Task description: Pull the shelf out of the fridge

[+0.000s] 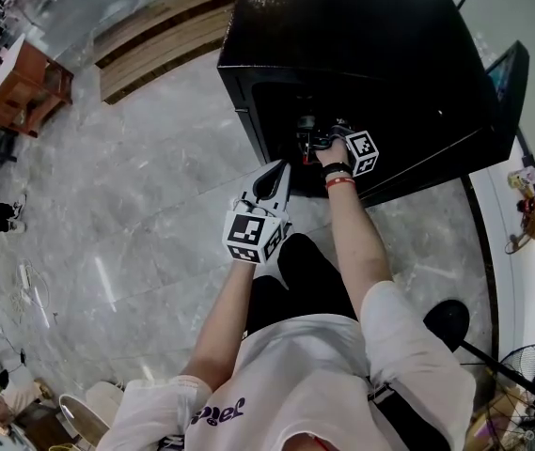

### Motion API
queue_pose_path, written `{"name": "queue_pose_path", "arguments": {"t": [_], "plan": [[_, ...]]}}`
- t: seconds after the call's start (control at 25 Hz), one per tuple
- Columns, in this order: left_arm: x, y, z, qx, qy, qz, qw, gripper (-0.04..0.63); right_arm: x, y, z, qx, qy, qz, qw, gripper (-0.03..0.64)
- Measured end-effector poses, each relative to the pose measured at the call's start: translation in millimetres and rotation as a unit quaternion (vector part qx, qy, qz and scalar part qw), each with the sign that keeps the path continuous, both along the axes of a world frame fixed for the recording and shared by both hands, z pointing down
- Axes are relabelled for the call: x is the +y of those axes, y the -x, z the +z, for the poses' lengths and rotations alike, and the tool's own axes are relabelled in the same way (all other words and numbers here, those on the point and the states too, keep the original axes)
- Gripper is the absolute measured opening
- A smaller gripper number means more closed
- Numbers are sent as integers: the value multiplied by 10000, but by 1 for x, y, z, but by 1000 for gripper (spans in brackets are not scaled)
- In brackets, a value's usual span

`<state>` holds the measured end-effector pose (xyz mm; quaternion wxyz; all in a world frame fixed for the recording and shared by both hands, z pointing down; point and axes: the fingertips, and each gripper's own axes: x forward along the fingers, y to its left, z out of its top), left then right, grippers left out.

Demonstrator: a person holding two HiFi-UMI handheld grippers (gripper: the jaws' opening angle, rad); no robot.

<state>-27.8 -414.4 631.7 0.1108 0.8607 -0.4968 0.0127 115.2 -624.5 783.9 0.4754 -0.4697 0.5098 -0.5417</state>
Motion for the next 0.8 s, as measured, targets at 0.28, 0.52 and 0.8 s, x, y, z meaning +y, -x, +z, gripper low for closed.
{"name": "queue_pose_path", "arguments": {"t": [0.28,0.52,0.8], "plan": [[6,2,-2,15,-17,22,10000,18,6,0,-1,22,-12,1,10000,26],[11,-8,-5,-36,-56,139,9999,18,21,0,-1,16,34,-34,10000,26],[25,-19,-17,-21,-87,250,9996,18,46,-1,-4,11,98,-85,9999,26]]}}
